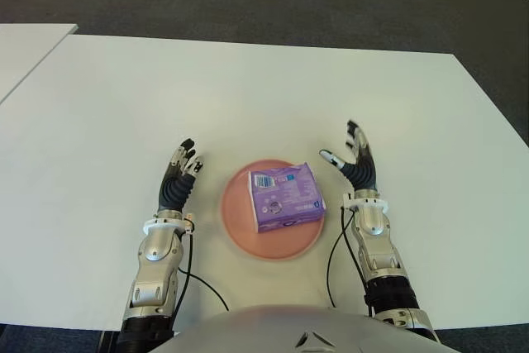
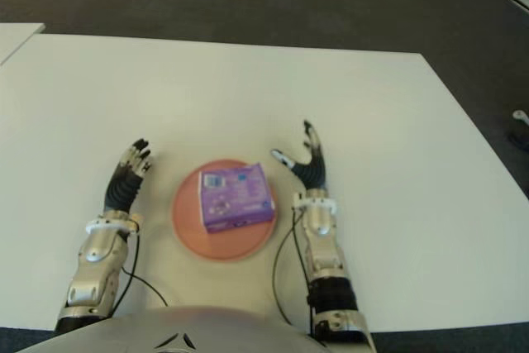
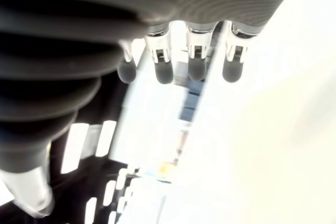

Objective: Put the tissue paper into the plate.

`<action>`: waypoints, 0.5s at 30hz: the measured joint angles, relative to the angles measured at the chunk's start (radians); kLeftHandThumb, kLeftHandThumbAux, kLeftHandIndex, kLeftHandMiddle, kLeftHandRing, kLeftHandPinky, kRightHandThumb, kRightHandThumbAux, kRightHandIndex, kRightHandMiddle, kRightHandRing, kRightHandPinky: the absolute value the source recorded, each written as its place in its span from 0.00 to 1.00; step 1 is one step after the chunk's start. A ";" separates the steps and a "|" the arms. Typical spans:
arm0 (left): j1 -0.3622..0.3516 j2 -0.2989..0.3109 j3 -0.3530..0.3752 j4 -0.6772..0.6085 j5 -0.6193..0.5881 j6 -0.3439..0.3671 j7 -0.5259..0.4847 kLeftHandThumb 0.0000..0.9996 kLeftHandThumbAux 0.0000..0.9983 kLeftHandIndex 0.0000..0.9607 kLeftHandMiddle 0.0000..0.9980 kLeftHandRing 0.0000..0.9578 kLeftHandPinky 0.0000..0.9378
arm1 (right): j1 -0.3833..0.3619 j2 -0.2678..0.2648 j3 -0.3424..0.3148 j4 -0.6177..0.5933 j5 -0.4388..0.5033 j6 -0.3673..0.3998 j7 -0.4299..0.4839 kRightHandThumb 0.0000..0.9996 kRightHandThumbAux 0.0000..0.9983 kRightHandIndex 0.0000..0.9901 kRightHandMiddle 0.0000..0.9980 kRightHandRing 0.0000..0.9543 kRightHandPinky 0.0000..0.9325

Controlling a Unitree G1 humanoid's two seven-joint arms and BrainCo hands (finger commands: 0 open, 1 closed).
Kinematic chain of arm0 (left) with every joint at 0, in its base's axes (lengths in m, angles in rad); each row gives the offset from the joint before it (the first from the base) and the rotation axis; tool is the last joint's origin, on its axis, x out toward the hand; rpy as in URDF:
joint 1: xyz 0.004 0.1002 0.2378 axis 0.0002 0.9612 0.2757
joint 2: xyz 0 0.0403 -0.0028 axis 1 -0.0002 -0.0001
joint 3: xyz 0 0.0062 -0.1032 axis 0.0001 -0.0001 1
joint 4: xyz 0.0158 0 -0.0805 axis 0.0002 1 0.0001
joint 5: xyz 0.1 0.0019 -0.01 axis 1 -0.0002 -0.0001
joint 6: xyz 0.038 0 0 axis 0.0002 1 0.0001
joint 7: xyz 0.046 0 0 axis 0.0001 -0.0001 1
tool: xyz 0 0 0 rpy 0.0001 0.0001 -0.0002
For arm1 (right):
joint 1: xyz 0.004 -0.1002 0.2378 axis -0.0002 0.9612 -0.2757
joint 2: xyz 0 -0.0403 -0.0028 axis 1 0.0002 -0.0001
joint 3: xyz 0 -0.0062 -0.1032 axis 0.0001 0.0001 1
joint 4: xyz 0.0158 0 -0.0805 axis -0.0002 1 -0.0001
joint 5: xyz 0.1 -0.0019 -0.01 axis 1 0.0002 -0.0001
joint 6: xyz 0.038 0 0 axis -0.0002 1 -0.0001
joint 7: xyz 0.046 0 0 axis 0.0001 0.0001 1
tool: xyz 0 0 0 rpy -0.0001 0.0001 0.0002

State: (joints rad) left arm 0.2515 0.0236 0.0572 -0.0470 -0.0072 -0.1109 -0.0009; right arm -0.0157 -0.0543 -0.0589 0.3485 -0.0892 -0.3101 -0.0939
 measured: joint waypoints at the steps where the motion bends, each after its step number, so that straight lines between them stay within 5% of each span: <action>1: 0.001 0.000 0.001 0.002 0.000 -0.001 0.000 0.00 0.50 0.00 0.00 0.00 0.00 | -0.012 0.004 -0.008 0.020 0.024 -0.011 0.021 0.03 0.66 0.00 0.00 0.00 0.00; 15: -0.008 0.004 -0.001 0.007 0.000 -0.006 0.000 0.00 0.49 0.00 0.00 0.00 0.00 | -0.071 0.001 -0.052 0.134 0.135 -0.078 0.135 0.00 0.69 0.00 0.00 0.00 0.00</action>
State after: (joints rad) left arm 0.2432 0.0274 0.0564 -0.0401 -0.0068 -0.1168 -0.0011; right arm -0.0865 -0.0537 -0.1106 0.4823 0.0454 -0.3883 0.0412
